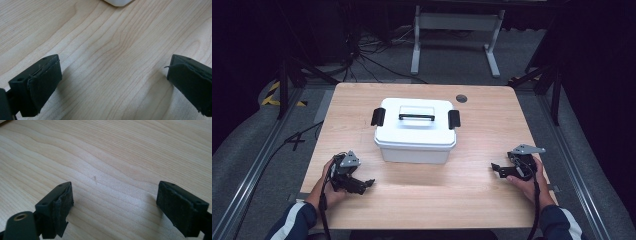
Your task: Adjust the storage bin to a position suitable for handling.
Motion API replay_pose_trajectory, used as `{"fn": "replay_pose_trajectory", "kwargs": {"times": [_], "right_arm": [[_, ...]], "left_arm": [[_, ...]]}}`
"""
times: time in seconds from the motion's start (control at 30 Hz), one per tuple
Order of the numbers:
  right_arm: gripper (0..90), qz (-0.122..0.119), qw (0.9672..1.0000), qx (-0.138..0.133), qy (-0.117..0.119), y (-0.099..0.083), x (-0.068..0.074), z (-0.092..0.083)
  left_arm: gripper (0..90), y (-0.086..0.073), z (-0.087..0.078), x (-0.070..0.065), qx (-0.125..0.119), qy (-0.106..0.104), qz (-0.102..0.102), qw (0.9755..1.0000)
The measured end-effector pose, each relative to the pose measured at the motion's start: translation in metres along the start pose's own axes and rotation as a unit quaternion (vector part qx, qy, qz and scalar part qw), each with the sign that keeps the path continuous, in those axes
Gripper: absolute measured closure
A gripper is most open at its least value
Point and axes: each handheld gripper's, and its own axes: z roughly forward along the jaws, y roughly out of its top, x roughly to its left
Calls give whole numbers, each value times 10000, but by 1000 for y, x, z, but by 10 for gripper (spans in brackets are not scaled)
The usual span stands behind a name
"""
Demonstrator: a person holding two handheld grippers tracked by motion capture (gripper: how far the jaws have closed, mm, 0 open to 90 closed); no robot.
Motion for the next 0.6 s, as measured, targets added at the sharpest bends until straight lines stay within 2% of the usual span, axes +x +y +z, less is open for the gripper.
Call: {"fn": "replay_pose_trajectory", "kwargs": {"times": [0.13, 0.17, 0.2, 0.27, 0.33, 0.6], "right_arm": [[140, 3, 10000, 3, 0, 0, 0, 0], [140, 11, 10000, 0, 3, 0, 0, 0], [139, 9, 10000, -4, 0, 0, 0, 0], [135, 1, 10000, 10, 11, 1, 0, 1], [131, -12, 10000, 7, 20, 1, -1, 1], [149, -103, 9999, 32, 76, 3, -2, 2]], "left_arm": [[0, 0, 0, -2, 18, 82, -74, 9999], [0, 0, 0, -6, 25, 253, -293, 9992], [0, 1, 1, -7, -6, 309, -324, 9990], [7, 3, 1, -8, 29, 183, -129, 9997], [6, 5, 3, -7, 34, 71, -20, 10000], [6, 5, 3, -5, 37, -81, 118, 9999]]}}
